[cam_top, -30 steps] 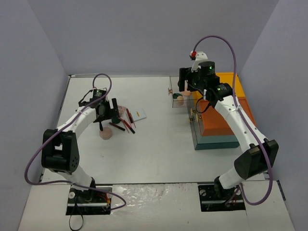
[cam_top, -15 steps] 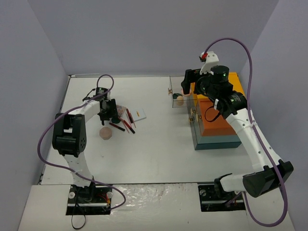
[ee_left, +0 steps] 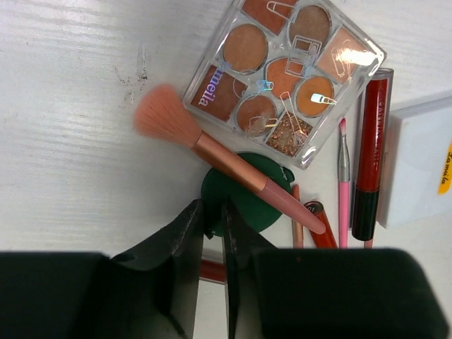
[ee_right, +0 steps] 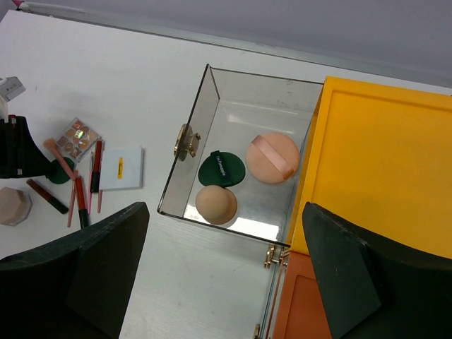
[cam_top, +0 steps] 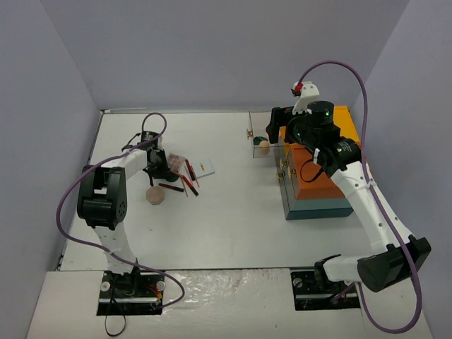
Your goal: Organize the makeup
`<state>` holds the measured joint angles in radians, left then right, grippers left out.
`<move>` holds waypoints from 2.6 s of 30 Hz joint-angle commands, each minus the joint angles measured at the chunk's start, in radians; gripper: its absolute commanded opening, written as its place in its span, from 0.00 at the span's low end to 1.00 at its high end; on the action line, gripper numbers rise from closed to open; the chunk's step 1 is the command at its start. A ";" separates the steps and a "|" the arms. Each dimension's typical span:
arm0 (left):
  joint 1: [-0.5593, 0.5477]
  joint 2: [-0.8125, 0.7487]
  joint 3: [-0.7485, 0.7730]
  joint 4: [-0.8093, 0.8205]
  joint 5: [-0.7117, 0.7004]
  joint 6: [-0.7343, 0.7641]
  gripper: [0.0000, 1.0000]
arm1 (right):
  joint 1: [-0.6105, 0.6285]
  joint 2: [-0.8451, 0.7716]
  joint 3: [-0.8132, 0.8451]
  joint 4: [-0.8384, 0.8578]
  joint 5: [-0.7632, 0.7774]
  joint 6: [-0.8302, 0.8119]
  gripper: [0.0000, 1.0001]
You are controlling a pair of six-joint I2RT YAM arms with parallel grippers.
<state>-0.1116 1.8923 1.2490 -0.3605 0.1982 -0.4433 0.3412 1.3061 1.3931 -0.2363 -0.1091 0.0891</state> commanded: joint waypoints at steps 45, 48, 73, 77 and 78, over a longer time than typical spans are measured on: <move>-0.546 0.118 0.928 0.079 0.101 -0.245 0.36 | -0.004 -0.199 -0.035 0.054 0.130 -0.019 0.93; -0.546 0.100 0.938 0.046 0.069 -0.214 0.51 | -0.003 -0.170 -0.017 0.051 0.092 -0.016 0.93; -0.159 -0.799 -0.098 -0.156 -0.465 0.146 0.97 | 0.303 0.492 0.353 0.054 0.224 0.043 0.93; -0.155 -0.896 -0.248 -0.114 -0.516 0.159 0.97 | 0.302 0.546 0.350 0.049 0.347 0.068 0.93; -0.155 -0.919 -0.277 -0.105 -0.517 0.162 0.97 | 0.303 0.547 0.345 0.049 0.391 0.078 0.94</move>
<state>-0.2767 1.0709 1.0332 -0.5390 -0.2385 -0.3301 0.6442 1.8607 1.6961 -0.2244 0.1042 0.1183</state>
